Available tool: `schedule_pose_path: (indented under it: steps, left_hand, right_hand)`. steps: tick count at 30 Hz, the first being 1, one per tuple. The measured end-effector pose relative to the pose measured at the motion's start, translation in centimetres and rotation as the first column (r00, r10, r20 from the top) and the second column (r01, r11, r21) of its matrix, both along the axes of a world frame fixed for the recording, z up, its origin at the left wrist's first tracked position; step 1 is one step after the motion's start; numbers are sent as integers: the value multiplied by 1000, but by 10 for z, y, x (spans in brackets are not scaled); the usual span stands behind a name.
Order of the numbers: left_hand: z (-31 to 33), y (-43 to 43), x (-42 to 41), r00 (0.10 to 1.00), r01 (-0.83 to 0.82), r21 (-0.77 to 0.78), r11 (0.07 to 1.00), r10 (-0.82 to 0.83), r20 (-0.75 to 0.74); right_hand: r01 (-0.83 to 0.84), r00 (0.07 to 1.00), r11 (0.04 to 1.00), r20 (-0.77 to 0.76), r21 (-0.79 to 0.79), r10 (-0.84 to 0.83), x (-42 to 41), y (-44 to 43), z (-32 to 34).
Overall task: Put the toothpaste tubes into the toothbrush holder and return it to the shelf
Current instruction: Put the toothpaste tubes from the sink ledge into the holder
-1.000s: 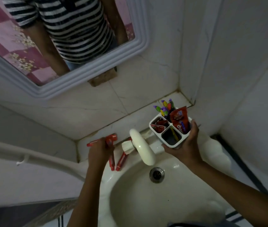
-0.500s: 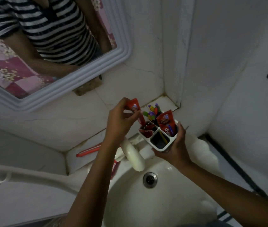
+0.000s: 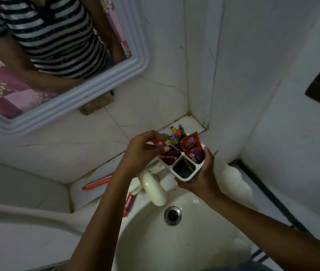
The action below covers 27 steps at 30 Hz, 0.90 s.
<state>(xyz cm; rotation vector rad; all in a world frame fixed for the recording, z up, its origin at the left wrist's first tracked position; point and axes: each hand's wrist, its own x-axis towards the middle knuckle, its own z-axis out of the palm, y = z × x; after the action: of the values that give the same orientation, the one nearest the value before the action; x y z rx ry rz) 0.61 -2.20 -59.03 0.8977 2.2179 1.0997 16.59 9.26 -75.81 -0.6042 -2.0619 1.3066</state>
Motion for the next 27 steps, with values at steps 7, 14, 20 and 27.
schedule_pose_path:
  steps: [7,14,20,27]
  left_hand:
    - [-3,1,-3,994,-42,-47,998,37,-107]
    - [8,21,-15,941,66,-410,909,-194,-278]
    - [28,11,-13,952,121,-200,972,-171,-253]
    - [8,29,-6,867,74,-393,917,-254,-429]
  right_hand:
    - [-5,999,999,35,-37,6,-1,0,3]
    - [-7,999,1000,50,-30,9,0,0,2]
    - [-15,998,999,57,-30,17,0,1,0]
    - [-23,999,1000,49,-14,23,0,2,-3]
